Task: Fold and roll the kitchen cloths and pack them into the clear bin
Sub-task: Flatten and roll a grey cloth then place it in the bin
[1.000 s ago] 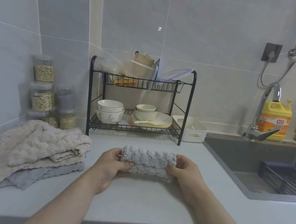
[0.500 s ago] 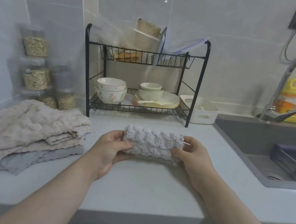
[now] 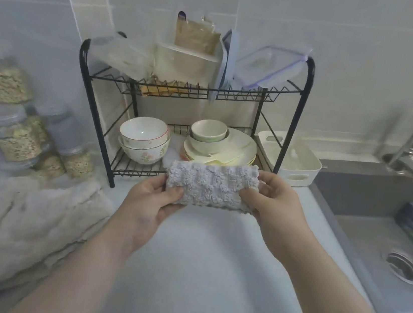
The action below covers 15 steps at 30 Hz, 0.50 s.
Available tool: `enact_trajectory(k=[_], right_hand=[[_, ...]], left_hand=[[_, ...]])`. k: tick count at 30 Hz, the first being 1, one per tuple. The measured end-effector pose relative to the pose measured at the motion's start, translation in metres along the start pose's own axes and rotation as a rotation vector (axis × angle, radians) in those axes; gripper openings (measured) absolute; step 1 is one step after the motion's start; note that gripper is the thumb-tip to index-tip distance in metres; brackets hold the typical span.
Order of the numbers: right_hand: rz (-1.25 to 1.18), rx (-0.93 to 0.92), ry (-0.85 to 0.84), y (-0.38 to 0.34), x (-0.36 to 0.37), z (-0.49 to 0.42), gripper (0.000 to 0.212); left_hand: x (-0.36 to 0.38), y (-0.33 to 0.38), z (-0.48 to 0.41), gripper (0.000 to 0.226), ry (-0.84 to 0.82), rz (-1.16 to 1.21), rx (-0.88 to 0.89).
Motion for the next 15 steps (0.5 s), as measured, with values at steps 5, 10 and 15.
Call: enact_trajectory(k=[5, 10, 15], right_hand=[[-0.046, 0.083, -0.046, -0.088, 0.008, 0.023, 0.037], [-0.097, 0.102, 0.081, -0.173, 0.001, 0.064, 0.044], [-0.004, 0.004, 0.270, -0.245, -0.032, 0.119, 0.032]], left_hand=[[0.036, 0.079, 0.012, 0.047, -0.131, 0.007, 0.008], [0.097, 0.133, 0.013, 0.059, -0.241, 0.056, -0.010], [0.183, 0.157, 0.008, 0.027, -0.407, 0.146, -0.027]])
Point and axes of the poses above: each hand's wrist, its own z-axis away from the middle knuckle, its own x-axis out of the palm, y = z × x, the point moved 2 cm from there along -z, towards the middle knuckle, and after that the axes turned 12 degrees about -y, right-handed, at the moved point
